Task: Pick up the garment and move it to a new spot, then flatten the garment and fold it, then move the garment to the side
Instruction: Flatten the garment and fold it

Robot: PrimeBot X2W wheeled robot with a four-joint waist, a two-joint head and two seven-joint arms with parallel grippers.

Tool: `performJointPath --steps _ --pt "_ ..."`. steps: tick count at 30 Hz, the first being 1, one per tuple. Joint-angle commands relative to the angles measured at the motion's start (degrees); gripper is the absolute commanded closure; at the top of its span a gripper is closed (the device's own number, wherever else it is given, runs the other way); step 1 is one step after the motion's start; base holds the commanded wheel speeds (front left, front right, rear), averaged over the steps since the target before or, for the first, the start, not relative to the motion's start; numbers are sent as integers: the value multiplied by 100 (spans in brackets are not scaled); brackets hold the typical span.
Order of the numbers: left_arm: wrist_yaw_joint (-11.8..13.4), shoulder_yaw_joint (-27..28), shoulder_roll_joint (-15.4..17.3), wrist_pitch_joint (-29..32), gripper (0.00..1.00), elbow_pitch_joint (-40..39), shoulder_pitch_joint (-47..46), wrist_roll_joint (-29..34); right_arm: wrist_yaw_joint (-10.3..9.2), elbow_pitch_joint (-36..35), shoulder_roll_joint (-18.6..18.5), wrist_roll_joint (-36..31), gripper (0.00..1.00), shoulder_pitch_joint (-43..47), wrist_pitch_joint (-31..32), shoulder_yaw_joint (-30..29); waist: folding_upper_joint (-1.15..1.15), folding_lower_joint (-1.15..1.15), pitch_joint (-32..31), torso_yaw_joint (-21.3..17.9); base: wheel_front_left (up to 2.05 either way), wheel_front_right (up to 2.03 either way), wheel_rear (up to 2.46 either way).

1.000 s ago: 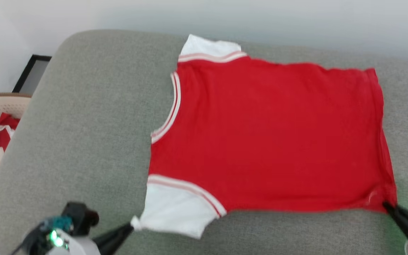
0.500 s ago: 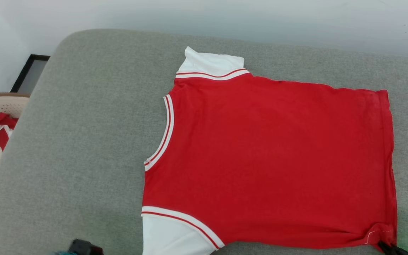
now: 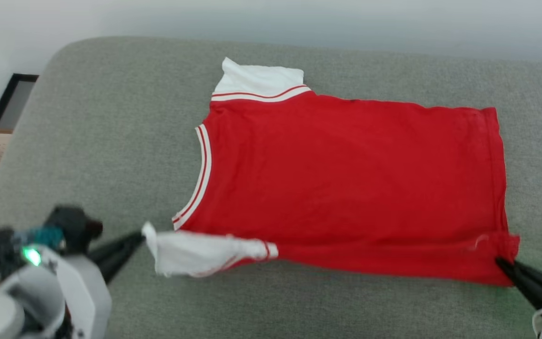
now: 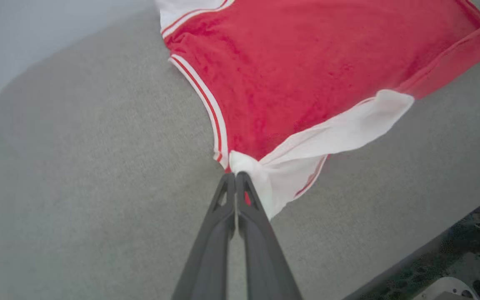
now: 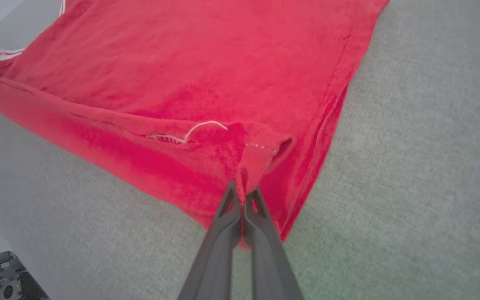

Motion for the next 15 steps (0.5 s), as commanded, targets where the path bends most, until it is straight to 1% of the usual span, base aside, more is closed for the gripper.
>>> performJointPath --steps 1,3,5,6,12,15 --pt "-158 78 -74 151 100 124 -271 112 -6 2 32 -63 100 -218 118 -27 0 0 90 -78 0 0 0" --pt "-400 158 -206 333 100 347 -602 250 -6 28 67 -91 100 -493 255 -35 0 0 145 -117 0 0 0" --pt "-677 209 -414 476 100 637 -910 349 -6 97 99 -158 100 -752 387 -2 0 0 199 -134 0 0 0" --pt "-677 209 -414 476 100 637 -910 349 -6 97 99 -158 100 -752 387 -2 0 0 199 -134 0 0 0" --pt "-1530 228 -1191 730 100 1812 -1757 622 -6 475 251 -238 100 -1581 713 106 0 0 426 -156 0 0 0" --pt "-1806 177 -1597 751 100 2435 -2104 710 -7 743 325 -310 100 -1970 828 177 0 0 560 -149 0 0 0"
